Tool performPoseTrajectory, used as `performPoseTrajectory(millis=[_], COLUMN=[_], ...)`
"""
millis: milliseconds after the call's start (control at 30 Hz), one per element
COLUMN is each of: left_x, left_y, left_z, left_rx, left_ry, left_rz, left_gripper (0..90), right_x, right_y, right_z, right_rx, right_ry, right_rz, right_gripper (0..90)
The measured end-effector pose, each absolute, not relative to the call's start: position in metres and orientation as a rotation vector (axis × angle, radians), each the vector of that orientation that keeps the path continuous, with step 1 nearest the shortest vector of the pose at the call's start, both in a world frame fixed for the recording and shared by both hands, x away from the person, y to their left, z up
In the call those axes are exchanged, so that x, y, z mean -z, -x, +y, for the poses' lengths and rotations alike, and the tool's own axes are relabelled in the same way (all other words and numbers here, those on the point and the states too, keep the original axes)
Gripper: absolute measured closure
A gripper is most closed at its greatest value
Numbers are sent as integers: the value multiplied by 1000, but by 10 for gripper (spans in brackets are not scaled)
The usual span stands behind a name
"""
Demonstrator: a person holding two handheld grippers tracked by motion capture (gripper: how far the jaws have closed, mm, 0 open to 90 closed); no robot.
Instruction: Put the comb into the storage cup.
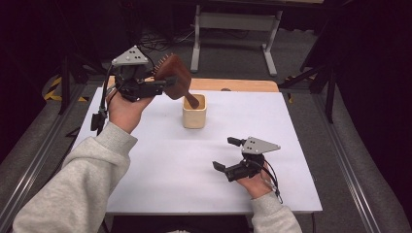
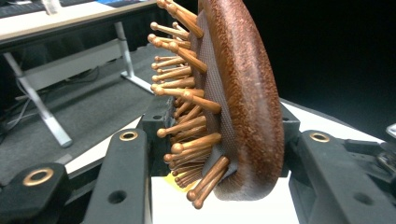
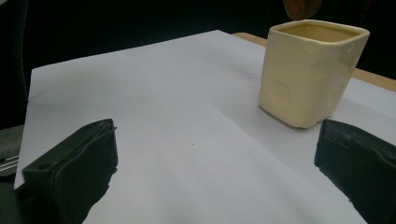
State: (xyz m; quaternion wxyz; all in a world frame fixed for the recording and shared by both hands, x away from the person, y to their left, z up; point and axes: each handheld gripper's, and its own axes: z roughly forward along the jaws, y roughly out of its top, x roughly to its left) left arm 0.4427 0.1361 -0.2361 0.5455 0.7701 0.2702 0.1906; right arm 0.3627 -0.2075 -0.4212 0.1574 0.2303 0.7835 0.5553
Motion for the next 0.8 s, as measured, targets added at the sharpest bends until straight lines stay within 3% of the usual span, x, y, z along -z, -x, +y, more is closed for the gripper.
performPoseTrajectory(millis=[800], left_x=[248], left_y=[-470], left_z=[129], left_rx=[-482], left_ry=[-1788], left_rz=[740], left_gripper=[561], right_x=[423], right_y=[-364], right_z=[-207], right_rx=[-1589], right_ry=[-655], right_rz=[2252], right_gripper=[1])
